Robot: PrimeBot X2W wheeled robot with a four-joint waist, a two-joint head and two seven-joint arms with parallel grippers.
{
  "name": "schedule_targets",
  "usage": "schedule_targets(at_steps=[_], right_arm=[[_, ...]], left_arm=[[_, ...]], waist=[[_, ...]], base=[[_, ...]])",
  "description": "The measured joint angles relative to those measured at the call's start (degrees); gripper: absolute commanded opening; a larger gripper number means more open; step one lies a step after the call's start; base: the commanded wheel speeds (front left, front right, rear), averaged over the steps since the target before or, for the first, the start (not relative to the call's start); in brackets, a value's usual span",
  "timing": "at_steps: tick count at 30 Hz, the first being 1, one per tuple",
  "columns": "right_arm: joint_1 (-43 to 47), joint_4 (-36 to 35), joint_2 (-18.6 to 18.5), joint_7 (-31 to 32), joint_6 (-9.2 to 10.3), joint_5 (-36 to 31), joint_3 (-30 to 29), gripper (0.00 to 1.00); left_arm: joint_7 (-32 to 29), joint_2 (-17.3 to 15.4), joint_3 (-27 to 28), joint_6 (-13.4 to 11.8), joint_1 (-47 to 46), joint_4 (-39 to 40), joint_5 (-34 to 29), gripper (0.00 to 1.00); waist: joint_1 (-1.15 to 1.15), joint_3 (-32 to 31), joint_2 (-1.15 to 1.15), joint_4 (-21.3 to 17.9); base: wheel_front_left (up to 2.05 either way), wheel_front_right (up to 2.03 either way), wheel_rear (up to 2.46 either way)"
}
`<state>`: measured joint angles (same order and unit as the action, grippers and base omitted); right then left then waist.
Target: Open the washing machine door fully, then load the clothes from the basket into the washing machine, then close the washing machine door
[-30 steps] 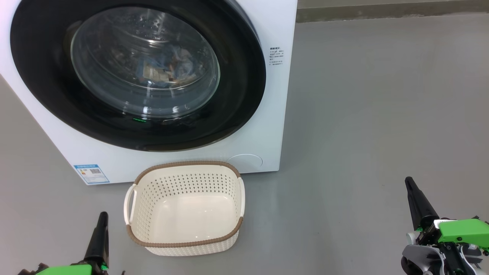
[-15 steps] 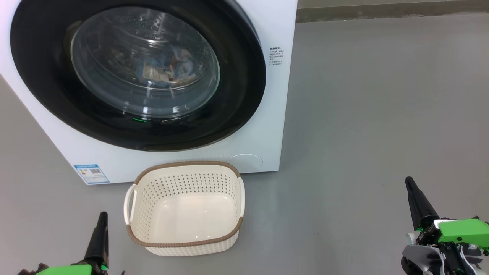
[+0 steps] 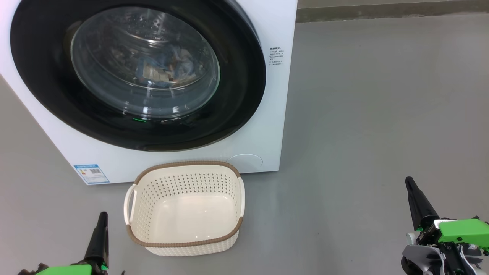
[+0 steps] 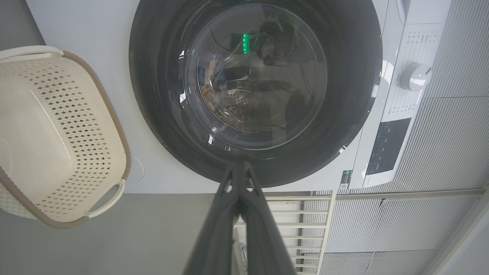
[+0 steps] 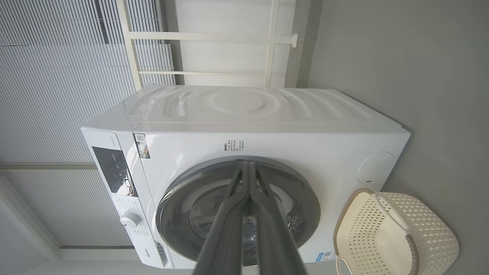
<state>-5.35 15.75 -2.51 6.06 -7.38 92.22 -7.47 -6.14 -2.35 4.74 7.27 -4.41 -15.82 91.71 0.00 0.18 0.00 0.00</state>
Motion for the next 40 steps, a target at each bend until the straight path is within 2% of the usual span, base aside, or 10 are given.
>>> schedule_targets(at_steps=[40], right_arm=[[0.0, -0.01, 0.02, 0.01, 0.0, 0.0, -0.07, 0.0]], left_arm=[[0.0, 0.01, 0.01, 0.0, 0.0, 0.0, 0.0, 0.0]], waist=[[0.0, 0.0, 0.0, 0.0]], base=[[0.0, 0.0, 0.0]])
